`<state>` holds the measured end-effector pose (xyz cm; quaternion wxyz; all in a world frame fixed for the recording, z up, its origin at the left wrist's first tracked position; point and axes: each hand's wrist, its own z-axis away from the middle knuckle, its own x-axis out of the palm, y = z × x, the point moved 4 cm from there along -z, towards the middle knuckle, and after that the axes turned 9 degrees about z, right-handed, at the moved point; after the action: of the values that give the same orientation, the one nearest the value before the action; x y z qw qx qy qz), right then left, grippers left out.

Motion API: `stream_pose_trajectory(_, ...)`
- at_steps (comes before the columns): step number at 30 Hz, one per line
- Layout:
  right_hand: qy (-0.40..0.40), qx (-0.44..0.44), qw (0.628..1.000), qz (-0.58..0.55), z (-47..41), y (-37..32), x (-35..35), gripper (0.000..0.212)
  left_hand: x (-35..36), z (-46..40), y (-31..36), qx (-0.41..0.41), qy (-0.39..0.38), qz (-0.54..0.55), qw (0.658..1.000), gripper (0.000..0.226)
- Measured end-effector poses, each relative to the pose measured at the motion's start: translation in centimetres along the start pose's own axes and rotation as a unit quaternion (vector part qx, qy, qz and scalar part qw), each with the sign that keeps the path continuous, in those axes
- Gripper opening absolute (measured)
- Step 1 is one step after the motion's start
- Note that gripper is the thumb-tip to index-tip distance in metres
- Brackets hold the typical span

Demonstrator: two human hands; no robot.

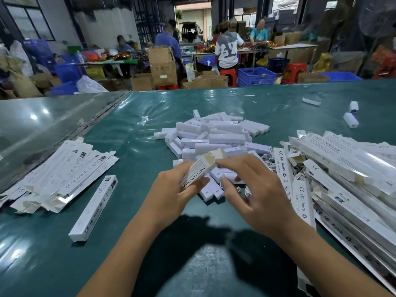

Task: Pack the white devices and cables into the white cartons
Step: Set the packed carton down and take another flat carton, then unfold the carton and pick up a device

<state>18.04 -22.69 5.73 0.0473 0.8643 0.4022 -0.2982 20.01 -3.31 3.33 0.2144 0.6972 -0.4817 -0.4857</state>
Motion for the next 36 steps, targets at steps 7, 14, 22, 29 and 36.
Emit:
stream_pose_trajectory(7,-0.015,0.088,0.987,-0.131,0.4,0.1,0.6,0.032,0.2,0.1,0.3,0.012,-0.007,-0.016,1.0,0.015)
stream_pose_trajectory(14,-0.034,0.16,0.973,-0.162,0.3,0.7,0.9,0.026,0.4,0.2,0.6,0.012,-0.022,-0.067,0.997,0.034)
stream_pose_trajectory(22,0.038,0.335,0.89,-0.308,0.8,1.2,1.8,0.005,1.5,0.4,1.4,0.043,-0.011,-0.061,0.997,0.02)
stream_pose_trajectory(29,-0.008,0.45,0.759,-0.47,1.4,1.6,3.2,0.03,1.7,0.6,1.9,0.045,-0.018,-0.054,0.997,0.024)
stream_pose_trajectory(36,-0.055,0.286,0.93,-0.225,1.3,-0.3,2.1,0.026,1.9,0.7,1.7,0.016,-0.028,-0.118,0.992,0.023)
